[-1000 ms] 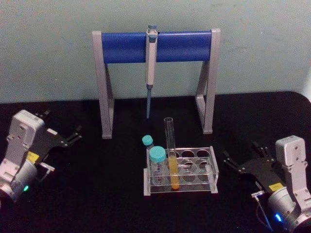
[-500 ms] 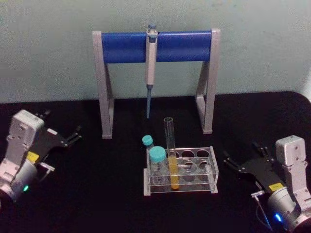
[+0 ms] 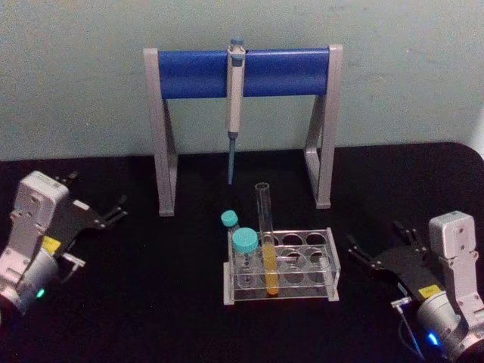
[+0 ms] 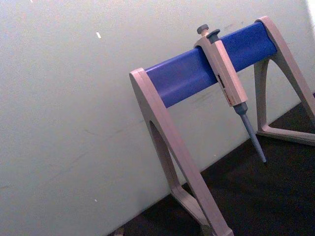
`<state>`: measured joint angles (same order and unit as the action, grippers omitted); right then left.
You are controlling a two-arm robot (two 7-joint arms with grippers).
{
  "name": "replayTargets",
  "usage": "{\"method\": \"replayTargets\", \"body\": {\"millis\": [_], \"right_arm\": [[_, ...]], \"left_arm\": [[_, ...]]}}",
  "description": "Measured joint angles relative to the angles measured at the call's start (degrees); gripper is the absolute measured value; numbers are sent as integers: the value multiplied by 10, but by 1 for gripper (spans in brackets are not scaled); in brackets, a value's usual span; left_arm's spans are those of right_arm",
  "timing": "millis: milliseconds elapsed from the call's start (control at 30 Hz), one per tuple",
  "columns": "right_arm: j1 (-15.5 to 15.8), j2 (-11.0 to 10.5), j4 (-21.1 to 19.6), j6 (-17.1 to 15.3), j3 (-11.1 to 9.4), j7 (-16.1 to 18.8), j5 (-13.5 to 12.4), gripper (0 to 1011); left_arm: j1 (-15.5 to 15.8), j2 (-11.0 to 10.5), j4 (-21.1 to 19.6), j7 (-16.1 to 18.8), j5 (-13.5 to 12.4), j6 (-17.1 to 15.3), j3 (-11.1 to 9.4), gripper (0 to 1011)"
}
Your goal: Pick up the test tube from the test tube rack, shake it, then place it back into the test tube rack.
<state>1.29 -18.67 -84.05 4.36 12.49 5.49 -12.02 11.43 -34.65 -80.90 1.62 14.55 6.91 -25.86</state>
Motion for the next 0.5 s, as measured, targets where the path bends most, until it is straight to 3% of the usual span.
{"method": "replayTargets", "body": {"millis": [500], "right_arm": [[0, 0, 0, 0, 0, 0, 0, 1000]], "left_arm": [[0, 0, 0, 0, 0, 0, 0, 1001]]}}
